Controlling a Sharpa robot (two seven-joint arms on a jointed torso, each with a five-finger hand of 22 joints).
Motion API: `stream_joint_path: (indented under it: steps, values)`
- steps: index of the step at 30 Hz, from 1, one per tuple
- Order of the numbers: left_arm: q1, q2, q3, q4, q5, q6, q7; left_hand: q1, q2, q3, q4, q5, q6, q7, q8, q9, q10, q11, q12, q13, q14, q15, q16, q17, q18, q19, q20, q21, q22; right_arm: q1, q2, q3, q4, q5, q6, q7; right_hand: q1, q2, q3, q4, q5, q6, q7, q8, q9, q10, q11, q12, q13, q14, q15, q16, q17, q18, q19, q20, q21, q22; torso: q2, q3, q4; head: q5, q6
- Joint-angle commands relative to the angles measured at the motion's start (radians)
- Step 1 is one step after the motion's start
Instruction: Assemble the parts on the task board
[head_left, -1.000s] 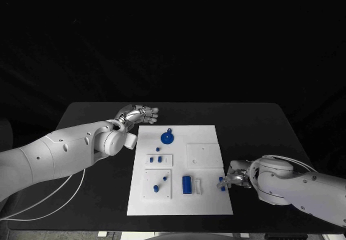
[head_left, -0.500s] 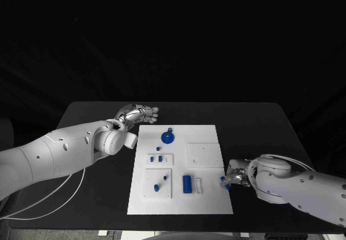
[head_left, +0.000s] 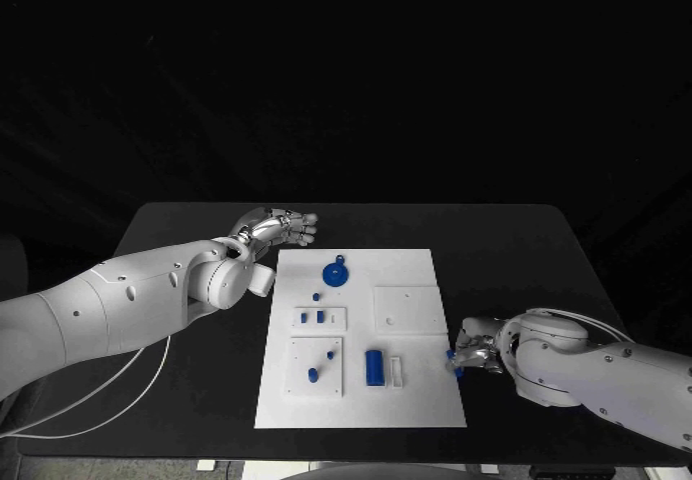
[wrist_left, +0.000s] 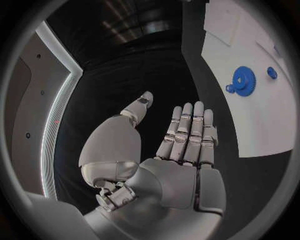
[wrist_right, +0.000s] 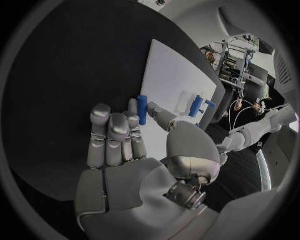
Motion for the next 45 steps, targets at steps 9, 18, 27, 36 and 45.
stream_joint_path:
  steps: [9,18,27,36,45]
  values:
    - [0.001,0.001,0.000,0.002,0.000,0.013,0.006,-0.004,0.008,-0.004,0.003,-0.003,0.006,-0.001,0.006,-0.002,-0.001,0.000,0.003,-0.002,0.009,-0.001,-0.003,0.002,-0.010,-0.004,-0.004,-0.006,0.002,0.003,-0.070,0.004,0.022,0.082,-0.032,0.011,-0.034,-0.002,0.003,0.022,-0.004,0.016,-0.003,0.002,-0.049,0.013,-0.003,-0.001,0.003,0.006,-0.006,-0.002,-0.001,0.045,0.003,0.009,0.008,0.018,-0.001,-0.0005,-0.0006,0.002,0.004]
    - [0.001,0.001,0.000,0.002,0.000,0.013,0.007,-0.004,0.008,-0.004,0.003,-0.003,0.006,-0.001,0.006,-0.002,-0.001,0.000,0.003,-0.002,0.009,-0.001,-0.004,0.002,-0.010,-0.004,-0.004,-0.006,0.002,0.032,-0.092,0.013,0.096,0.131,-0.070,0.036,-0.036,0.002,0.006,0.023,-0.004,0.022,-0.005,0.005,-0.048,0.017,-0.005,0.001,0.004,0.006,-0.007,-0.002,-0.001,0.045,0.003,0.008,0.009,0.018,0.000,-0.0007,-0.0003,0.004,0.004]
    - [0.001,0.003,0.000,0.003,-0.001,0.013,0.006,-0.003,0.008,-0.004,0.002,-0.003,0.006,-0.001,0.006,-0.002,0.000,0.000,0.003,-0.002,0.009,-0.001,-0.004,0.003,-0.010,-0.004,-0.005,-0.007,0.002,0.033,-0.036,0.011,0.124,0.220,-0.051,0.034,-0.041,0.002,0.004,0.023,-0.004,0.023,-0.006,0.005,-0.047,0.018,-0.006,0.001,0.004,0.006,-0.008,-0.002,-0.001,0.045,0.003,0.008,0.010,0.018,0.000,-0.0011,0.0008,0.007,0.001]
    - [0.001,0.007,0.000,0.004,-0.002,0.014,0.006,-0.003,0.008,-0.004,0.002,-0.003,0.006,-0.001,0.007,-0.002,0.000,0.000,0.003,-0.003,0.009,-0.001,-0.004,0.003,-0.010,-0.004,-0.005,-0.007,0.003,0.016,0.048,-0.004,0.093,0.228,-0.046,0.032,-0.044,0.003,0.003,0.024,-0.004,0.023,-0.006,0.005,-0.047,0.019,-0.006,0.001,0.004,0.006,-0.009,-0.002,-0.001,0.045,0.003,0.008,0.010,0.018,0.000,-0.0003,0.0008,0.006,0.001]
    - [0.001,0.011,0.000,0.005,-0.002,0.016,0.007,-0.004,0.008,-0.005,0.003,-0.003,0.006,-0.001,0.007,-0.002,0.000,0.000,0.003,-0.003,0.009,-0.001,-0.005,0.004,-0.010,-0.004,-0.005,-0.007,0.003,-0.015,0.112,-0.005,0.045,0.217,-0.051,0.037,-0.050,0.009,0.001,0.024,-0.004,0.022,-0.006,0.004,-0.047,0.019,-0.006,0.000,0.004,0.005,-0.010,-0.001,-0.001,0.045,0.003,0.006,0.011,0.017,0.001,-0.0002,0.0012,0.007,-0.001]
